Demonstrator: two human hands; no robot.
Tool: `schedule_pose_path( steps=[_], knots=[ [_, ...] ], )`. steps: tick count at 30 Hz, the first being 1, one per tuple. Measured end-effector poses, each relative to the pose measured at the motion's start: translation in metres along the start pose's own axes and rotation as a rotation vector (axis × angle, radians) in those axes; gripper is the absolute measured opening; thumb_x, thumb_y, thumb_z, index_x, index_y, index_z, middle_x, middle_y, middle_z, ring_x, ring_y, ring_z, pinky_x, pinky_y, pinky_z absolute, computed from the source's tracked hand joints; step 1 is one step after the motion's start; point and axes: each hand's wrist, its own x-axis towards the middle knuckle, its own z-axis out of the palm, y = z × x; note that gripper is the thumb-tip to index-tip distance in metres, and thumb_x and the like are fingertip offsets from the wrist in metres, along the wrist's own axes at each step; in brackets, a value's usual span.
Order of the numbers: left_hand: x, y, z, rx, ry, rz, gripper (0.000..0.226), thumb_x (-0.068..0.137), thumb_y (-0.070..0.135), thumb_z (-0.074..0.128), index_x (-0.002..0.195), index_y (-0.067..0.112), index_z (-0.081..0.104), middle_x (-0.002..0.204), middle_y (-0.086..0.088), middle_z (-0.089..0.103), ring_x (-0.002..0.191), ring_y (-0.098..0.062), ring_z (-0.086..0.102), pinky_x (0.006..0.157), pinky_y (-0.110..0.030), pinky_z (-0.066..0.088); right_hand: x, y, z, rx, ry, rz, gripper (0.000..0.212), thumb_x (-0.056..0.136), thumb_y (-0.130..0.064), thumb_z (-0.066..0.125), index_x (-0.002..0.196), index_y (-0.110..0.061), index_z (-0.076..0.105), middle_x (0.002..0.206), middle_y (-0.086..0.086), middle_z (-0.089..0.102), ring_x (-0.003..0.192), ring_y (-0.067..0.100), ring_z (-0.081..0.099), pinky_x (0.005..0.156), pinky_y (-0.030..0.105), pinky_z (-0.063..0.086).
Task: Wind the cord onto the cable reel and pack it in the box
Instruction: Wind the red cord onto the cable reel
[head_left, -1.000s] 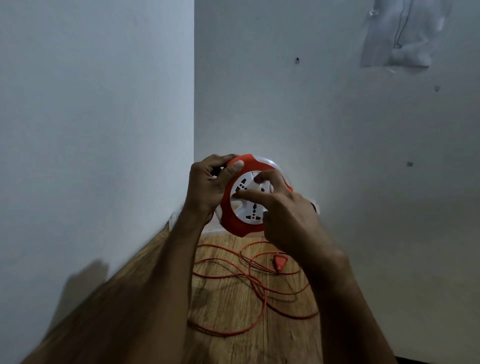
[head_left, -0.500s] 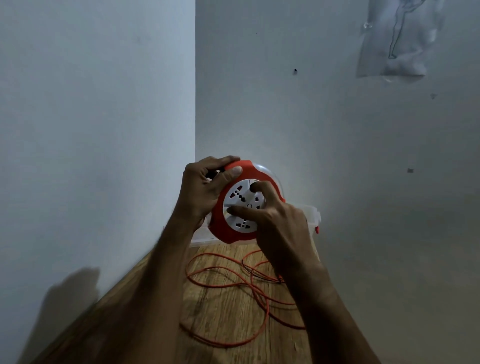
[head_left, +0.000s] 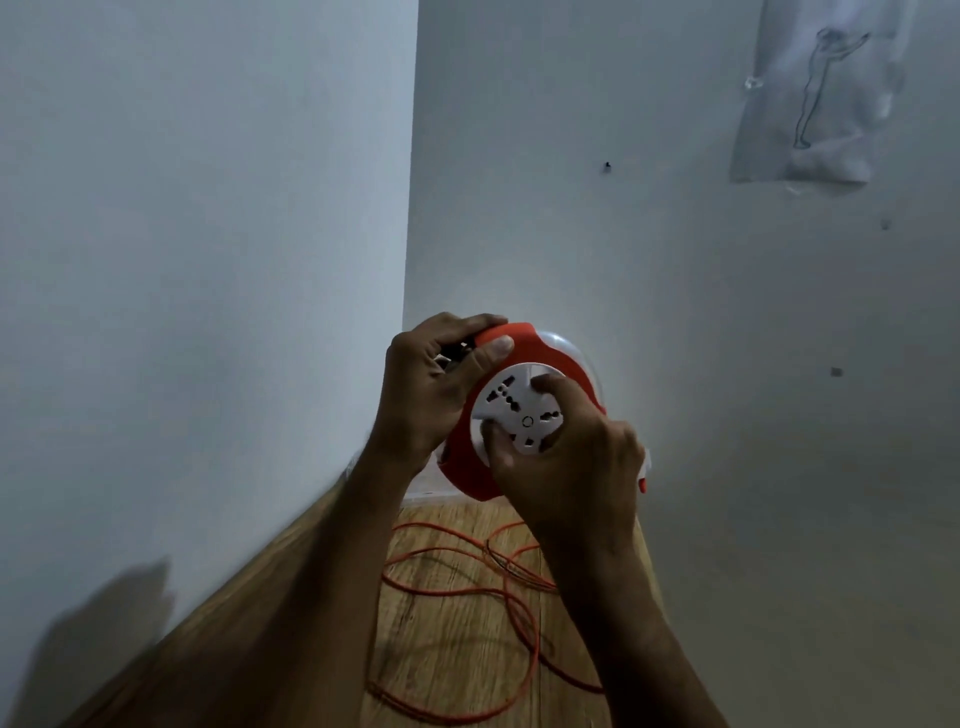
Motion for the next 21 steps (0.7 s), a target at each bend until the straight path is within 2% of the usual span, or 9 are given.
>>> schedule_pose_path(
  steps=[2, 4, 7, 9, 11, 13, 15, 17, 21],
  knots=[
    [0.000, 0.002, 0.003, -0.003, -0.012, 0.007, 0.035, 0.090, 0.030, 0.068, 0.121, 0.015, 0.068, 0.110, 0.003, 0.070, 0.099, -0.014, 0.068, 0.077, -0.033, 0.062, 0.000, -0.003, 0.002, 0.033, 0.049, 0.097, 0.058, 0.075, -0.043, 0.084, 0.117, -0.010, 0.063, 0.103, 0.006, 0.075, 0.076, 0.017, 0.074, 0.061, -0.001, 0.045],
    [0.000, 0.004, 0.006, 0.011, -0.031, 0.022, 0.037, 0.089, 0.035, 0.066, 0.121, 0.017, 0.067, 0.110, 0.005, 0.069, 0.100, -0.010, 0.066, 0.079, -0.026, 0.060, -0.002, -0.004, 0.005, 0.107, 0.064, 0.185, 0.058, 0.077, -0.045, 0.082, 0.118, -0.011, 0.060, 0.105, 0.003, 0.073, 0.079, 0.011, 0.070, 0.060, -0.003, 0.044],
    [0.001, 0.005, 0.007, 0.050, -0.092, 0.049, 0.042, 0.088, 0.039, 0.063, 0.124, 0.017, 0.064, 0.114, 0.004, 0.067, 0.103, -0.009, 0.065, 0.082, -0.021, 0.057, -0.004, -0.003, 0.010, 0.224, 0.082, 0.309, 0.059, 0.078, -0.047, 0.080, 0.121, -0.014, 0.056, 0.110, 0.000, 0.068, 0.088, 0.008, 0.065, 0.068, 0.010, 0.056],
    [0.002, 0.006, 0.007, 0.103, -0.136, 0.073, 0.045, 0.088, 0.041, 0.060, 0.126, 0.016, 0.062, 0.119, 0.003, 0.065, 0.104, -0.007, 0.063, 0.084, -0.017, 0.055, -0.006, -0.002, 0.013, 0.347, 0.070, 0.405, 0.056, 0.079, -0.046, 0.079, 0.120, -0.019, 0.053, 0.111, 0.000, 0.065, 0.087, 0.017, 0.071, 0.058, 0.027, 0.062],
    [0.003, 0.007, 0.007, 0.178, -0.165, 0.119, 0.047, 0.089, 0.042, 0.059, 0.126, 0.014, 0.061, 0.122, 0.001, 0.065, 0.104, -0.006, 0.062, 0.086, -0.012, 0.052, -0.009, -0.004, 0.015, 0.486, 0.030, 0.497, 0.053, 0.078, -0.047, 0.078, 0.117, -0.024, 0.049, 0.109, 0.007, 0.065, 0.077, 0.026, 0.073, 0.044, 0.029, 0.058],
    [0.004, 0.008, 0.006, 0.279, -0.176, 0.185, 0.046, 0.090, 0.040, 0.059, 0.127, 0.012, 0.061, 0.122, -0.003, 0.066, 0.107, -0.010, 0.061, 0.090, -0.016, 0.052, -0.010, -0.005, 0.017, 0.565, 0.007, 0.565, 0.050, 0.078, -0.046, 0.077, 0.113, -0.025, 0.047, 0.104, 0.014, 0.066, 0.071, 0.029, 0.073, 0.040, 0.027, 0.055],
    [0.004, 0.009, 0.007, 0.370, -0.175, 0.243, 0.043, 0.093, 0.036, 0.060, 0.127, 0.010, 0.061, 0.121, -0.006, 0.066, 0.110, -0.016, 0.061, 0.093, -0.027, 0.053, -0.010, -0.007, 0.019, 0.614, 0.009, 0.612, 0.049, 0.078, -0.046, 0.076, 0.112, -0.024, 0.048, 0.102, 0.017, 0.066, 0.071, 0.030, 0.073, 0.040, 0.026, 0.054],
    [0.005, 0.010, 0.007, 0.419, -0.166, 0.269, 0.042, 0.094, 0.036, 0.059, 0.127, 0.010, 0.062, 0.120, -0.006, 0.067, 0.110, -0.018, 0.062, 0.094, -0.033, 0.054, -0.010, -0.007, 0.020, 0.650, 0.023, 0.639, 0.048, 0.079, -0.047, 0.076, 0.111, -0.023, 0.050, 0.103, 0.017, 0.066, 0.073, 0.032, 0.073, 0.040, 0.027, 0.054],
    [0.004, 0.011, 0.007, 0.408, -0.147, 0.250, 0.045, 0.093, 0.040, 0.057, 0.125, 0.009, 0.063, 0.118, -0.007, 0.068, 0.106, -0.017, 0.064, 0.092, -0.029, 0.054, -0.010, 0.000, 0.025, 0.546, 0.032, 0.608, 0.047, 0.076, -0.060, 0.072, 0.104, -0.027, 0.052, 0.095, 0.012, 0.070, 0.068, 0.024, 0.073, 0.042, 0.030, 0.056]
  ],
)
